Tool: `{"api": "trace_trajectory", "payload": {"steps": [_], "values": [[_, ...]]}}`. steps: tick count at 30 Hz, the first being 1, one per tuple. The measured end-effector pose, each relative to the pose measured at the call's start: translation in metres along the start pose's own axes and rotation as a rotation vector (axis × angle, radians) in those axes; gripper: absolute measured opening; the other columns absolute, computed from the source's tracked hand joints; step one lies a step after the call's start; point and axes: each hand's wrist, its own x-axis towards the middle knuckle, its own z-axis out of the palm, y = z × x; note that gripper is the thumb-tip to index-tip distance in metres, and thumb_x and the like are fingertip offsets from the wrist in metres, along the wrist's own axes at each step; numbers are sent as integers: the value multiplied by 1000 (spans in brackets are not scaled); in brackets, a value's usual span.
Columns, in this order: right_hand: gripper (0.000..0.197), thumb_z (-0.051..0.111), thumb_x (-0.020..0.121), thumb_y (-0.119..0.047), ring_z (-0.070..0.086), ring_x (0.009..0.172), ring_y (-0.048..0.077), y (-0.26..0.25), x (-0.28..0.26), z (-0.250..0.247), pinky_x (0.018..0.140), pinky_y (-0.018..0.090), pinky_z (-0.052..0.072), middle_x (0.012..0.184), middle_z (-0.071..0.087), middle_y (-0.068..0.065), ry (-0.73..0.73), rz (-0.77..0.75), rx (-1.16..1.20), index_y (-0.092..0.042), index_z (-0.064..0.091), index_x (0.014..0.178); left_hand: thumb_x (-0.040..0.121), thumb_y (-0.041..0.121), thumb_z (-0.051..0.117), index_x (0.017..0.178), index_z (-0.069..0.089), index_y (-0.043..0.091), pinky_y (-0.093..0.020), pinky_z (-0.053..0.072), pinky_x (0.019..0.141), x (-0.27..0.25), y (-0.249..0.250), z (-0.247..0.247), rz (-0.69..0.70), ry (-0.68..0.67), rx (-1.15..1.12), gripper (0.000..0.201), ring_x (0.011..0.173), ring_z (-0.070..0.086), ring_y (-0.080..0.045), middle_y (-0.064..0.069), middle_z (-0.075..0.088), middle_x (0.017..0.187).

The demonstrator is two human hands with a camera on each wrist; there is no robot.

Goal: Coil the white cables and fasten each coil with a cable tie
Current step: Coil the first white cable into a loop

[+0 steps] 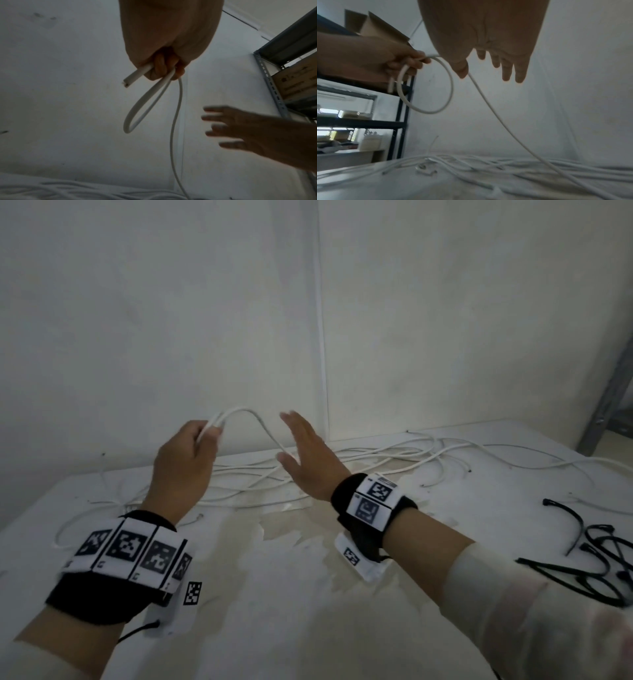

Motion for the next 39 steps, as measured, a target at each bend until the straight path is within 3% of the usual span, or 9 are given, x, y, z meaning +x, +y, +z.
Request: {"api": "trace_trajectory", "payload": {"steps": [7, 10, 13, 17, 21, 25, 33, 36, 39], "values": [[48, 35, 95, -19, 35, 133, 30, -28, 16, 7, 109, 44, 29, 147, 35, 15, 90, -198, -55, -11, 31, 142, 78, 40, 40, 77, 58, 30, -23, 35, 59, -13, 13, -7, -13, -250, -148, 22, 52, 46, -2, 9, 50, 53], [37, 34, 93, -23, 56, 88, 29, -31, 18, 1, 82, 39, 41, 95, 62, 13, 104, -174, -47, -3, 54, 115, 88, 33, 47, 77, 60, 27, -17, 33, 55, -12, 13, -14, -21, -264, -170, 19, 50, 43, -2, 7, 47, 56], [27, 34, 100, -24, 45, 69, 25, -30, 15, -10, 67, 35, 35, 68, 45, -1, 4, -79, 13, -2, 49, 104, 96, 17, 45, 79, 62, 18, -9, 31, 49, -7, 10, -22, -69, -193, -216, 25, 47, 41, 0, 1, 43, 60], [24, 37, 99, -18, 45, 73, 28, -27, 14, -19, 71, 39, 41, 74, 45, 6, 4, -96, 51, 1, 51, 100, 97, 14, 42, 77, 62, 19, -8, 30, 45, -4, 3, -32, -156, -177, -266, 29, 45, 41, 0, -2, 43, 61], [23, 40, 98, -14, 44, 76, 23, -26, 20, -20, 67, 25, 30, 83, 51, 14, 33, -123, 16, 1, 57, 103, 98, 12, 37, 79, 64, 15, -12, 32, 47, -10, 4, -27, -205, -245, -213, 33, 38, 42, 2, -4, 49, 59], [23, 41, 97, -12, 51, 82, 29, -26, 29, -27, 71, 26, 32, 93, 59, 23, 71, -132, 18, 0, 58, 107, 99, 13, 32, 92, 66, 4, -11, 29, 44, -15, 6, -28, -249, -347, -187, 36, 36, 42, 4, -5, 56, 66], [24, 42, 97, -11, 52, 87, 31, -24, 42, -18, 76, 29, 35, 97, 58, 20, 16, -139, -44, 0, 59, 109, 93, 36, 47, 89, 67, 7, -19, 26, 46, -19, 1, -19, -319, -335, -245, 36, 39, 37, -2, 7, 58, 60], [24, 41, 97, -10, 45, 81, 28, -21, 40, -4, 73, 29, 33, 88, 50, 14, -34, -136, -64, 0, 59, 108, 92, 30, 54, 73, 61, 11, -15, 30, 46, -26, -7, -10, -276, -354, -126, 28, 38, 40, 0, 9, 54, 52], [26, 40, 98, -17, 45, 89, 30, -16, 38, 8, 75, 39, 39, 100, 50, 14, -14, -95, -220, -6, 59, 111, 93, 24, 51, 73, 61, 5, -22, 33, 53, -30, -16, -1, -267, -324, -99, 29, 41, 42, 0, 7, 50, 49]]}}
